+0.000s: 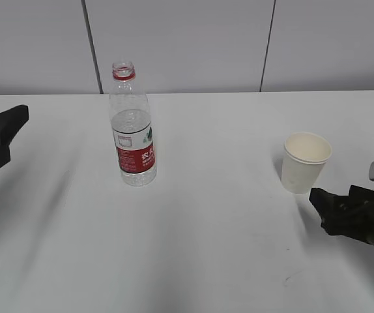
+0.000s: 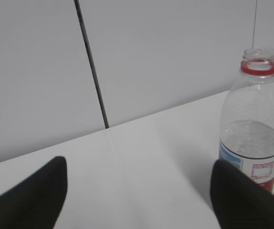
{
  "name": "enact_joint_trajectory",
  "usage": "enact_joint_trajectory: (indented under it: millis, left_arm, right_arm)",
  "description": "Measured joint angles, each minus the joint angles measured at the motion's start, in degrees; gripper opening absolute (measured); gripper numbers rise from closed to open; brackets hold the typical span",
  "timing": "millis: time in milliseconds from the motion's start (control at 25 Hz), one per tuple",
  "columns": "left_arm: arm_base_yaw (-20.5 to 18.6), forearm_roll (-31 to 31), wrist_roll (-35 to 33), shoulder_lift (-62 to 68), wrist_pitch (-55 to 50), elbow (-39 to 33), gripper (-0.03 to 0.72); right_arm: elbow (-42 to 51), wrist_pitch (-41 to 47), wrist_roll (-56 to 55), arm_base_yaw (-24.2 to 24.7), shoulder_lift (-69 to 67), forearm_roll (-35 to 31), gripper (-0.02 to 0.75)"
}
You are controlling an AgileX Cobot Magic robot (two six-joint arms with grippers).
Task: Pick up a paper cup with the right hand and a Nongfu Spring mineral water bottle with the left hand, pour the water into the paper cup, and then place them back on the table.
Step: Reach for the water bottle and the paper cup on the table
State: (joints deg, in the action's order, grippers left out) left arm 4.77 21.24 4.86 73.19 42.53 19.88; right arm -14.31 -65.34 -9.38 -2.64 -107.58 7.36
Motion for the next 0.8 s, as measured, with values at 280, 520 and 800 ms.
enact_joint_trajectory:
  millis: [280, 520, 800]
  left_arm:
    - [0.0, 0.0, 0.0, 0.0, 0.0, 0.0, 0.562]
    - [0.0, 0.0, 0.0, 0.0, 0.0, 0.0, 0.562]
    - [0.0, 0.0, 0.0, 0.0, 0.0, 0.0, 0.562]
  right_arm:
    - [-1.4, -0.2, 0.1, 0.1, -2.2, 0.9, 0.588]
    - [-5.3, -0.2, 3.5, 0.1, -5.3, 2.1, 0.593]
    - [-11.6, -0.3, 3.9, 0.1, -10.9, 2.2, 0.593]
